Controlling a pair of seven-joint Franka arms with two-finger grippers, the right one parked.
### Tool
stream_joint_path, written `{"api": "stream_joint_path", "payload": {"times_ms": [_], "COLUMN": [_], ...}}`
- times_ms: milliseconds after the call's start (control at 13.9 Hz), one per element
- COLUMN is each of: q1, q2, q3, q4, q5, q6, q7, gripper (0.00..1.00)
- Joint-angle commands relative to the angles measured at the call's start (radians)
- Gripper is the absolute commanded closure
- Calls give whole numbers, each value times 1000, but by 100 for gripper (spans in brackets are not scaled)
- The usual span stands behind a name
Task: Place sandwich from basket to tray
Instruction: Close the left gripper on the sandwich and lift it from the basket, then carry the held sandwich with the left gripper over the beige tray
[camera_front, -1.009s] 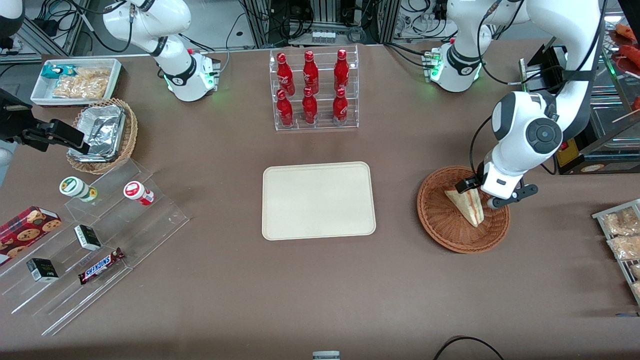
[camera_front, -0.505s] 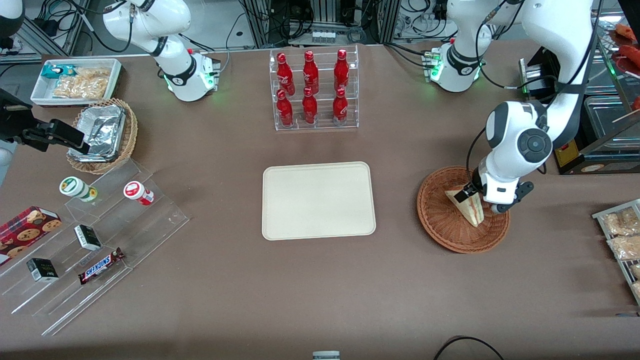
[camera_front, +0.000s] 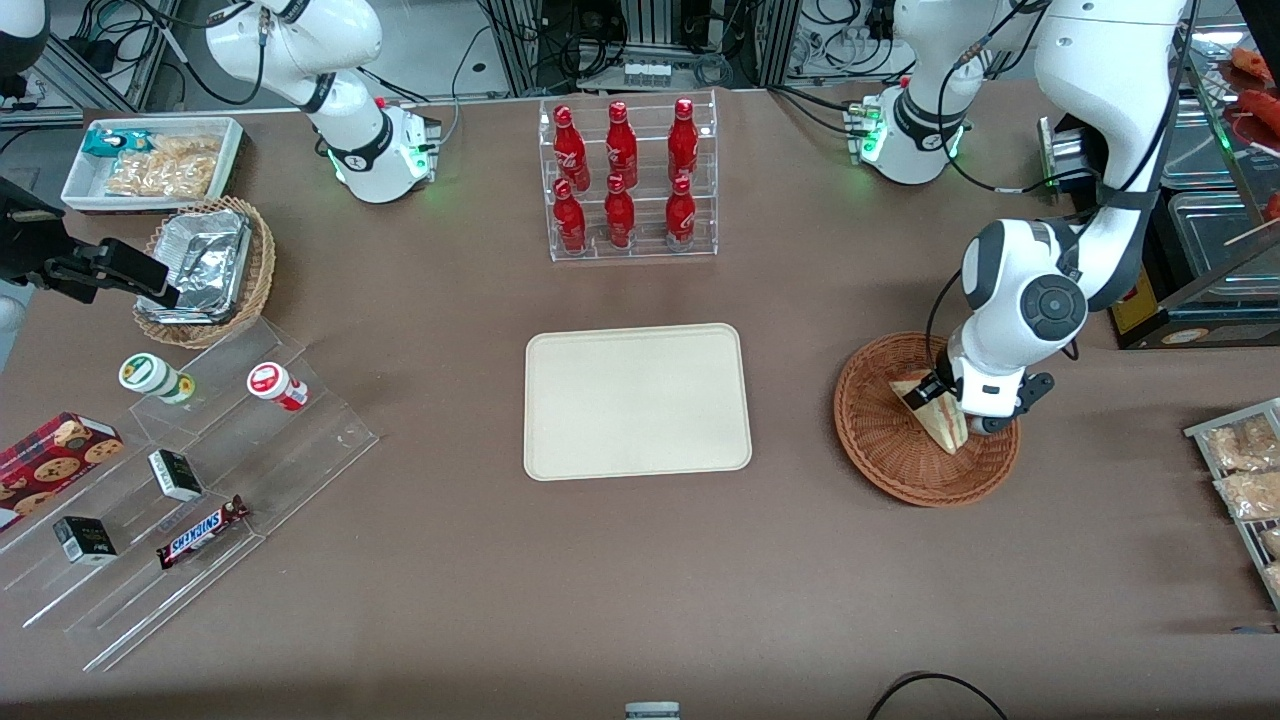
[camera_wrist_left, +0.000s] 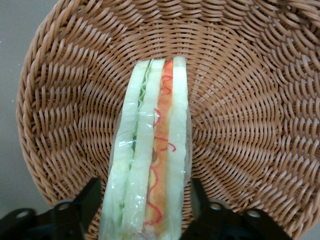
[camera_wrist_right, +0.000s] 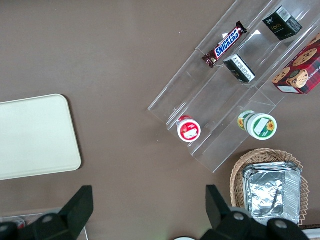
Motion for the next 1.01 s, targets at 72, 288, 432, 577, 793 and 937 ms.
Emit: {"api": "stream_joint_path", "payload": {"times_ms": [72, 288, 432, 577, 793, 937], "q1": [7, 7, 4, -4, -33, -82], "q2": [-12, -53, -84, -98, -89, -87], "q3": [-5, -5, -6, -14, -44, -57], "q4": [10, 38, 100, 185, 286, 297], "q5": [1, -1, -1, 4, 5, 5], "q6": [0, -58, -186, -361, -497, -500], "q7": [17, 49, 49, 57, 56, 56], "gripper": [90, 91, 91, 92, 92, 92]}}
